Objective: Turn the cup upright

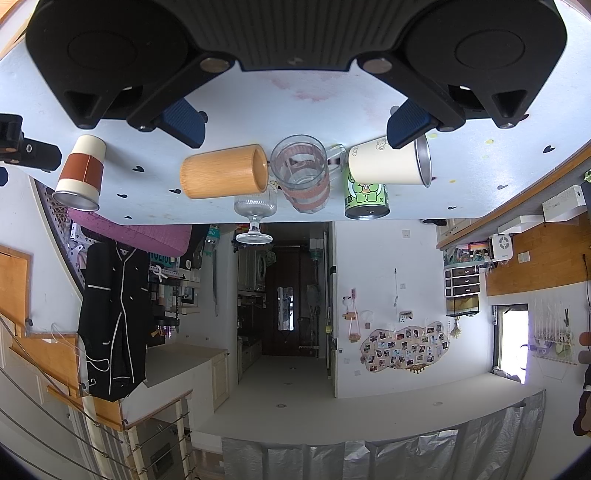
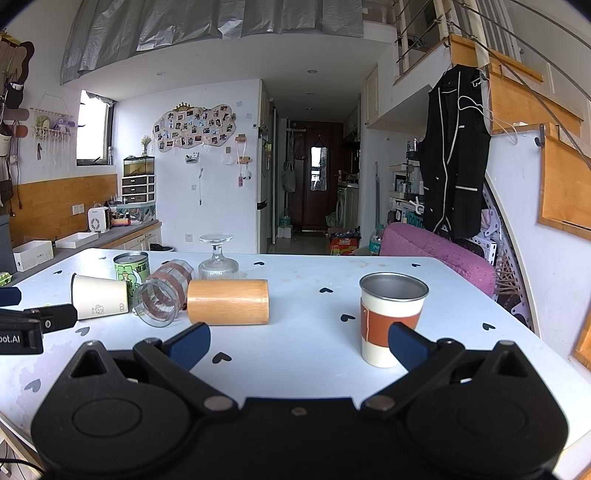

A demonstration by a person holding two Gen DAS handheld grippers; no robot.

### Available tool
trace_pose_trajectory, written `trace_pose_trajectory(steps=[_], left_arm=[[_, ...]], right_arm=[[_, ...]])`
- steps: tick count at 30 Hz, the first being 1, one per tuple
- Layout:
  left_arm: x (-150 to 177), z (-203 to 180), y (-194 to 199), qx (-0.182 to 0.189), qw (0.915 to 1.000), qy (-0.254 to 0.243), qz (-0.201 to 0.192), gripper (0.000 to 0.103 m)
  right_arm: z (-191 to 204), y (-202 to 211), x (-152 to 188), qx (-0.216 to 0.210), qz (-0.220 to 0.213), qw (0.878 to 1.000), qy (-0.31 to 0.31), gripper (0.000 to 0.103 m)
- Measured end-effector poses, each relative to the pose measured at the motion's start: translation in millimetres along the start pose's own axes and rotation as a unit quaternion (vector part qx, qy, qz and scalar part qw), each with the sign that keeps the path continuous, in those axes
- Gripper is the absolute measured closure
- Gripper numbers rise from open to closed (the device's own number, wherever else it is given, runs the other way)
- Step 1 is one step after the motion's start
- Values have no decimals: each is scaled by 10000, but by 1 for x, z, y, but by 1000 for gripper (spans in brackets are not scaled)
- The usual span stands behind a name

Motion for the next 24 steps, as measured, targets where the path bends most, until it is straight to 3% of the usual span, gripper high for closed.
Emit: trace_pose_trajectory(steps=[24], left_arm=[[0,0,0,-1,10000,0,2,0]], right_arm=[[4,-1,-3,-41,-6,10000,12,0]])
Point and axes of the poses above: each gripper's, at about its wrist camera, not at the fingertips, and y roughly against the way its jaws point, z to its left, x to its underside, the point moved 2 cm from there along -y, roughly the way its jaws point, and after that the axes turned 4 degrees about y, right-handed, at the moved point
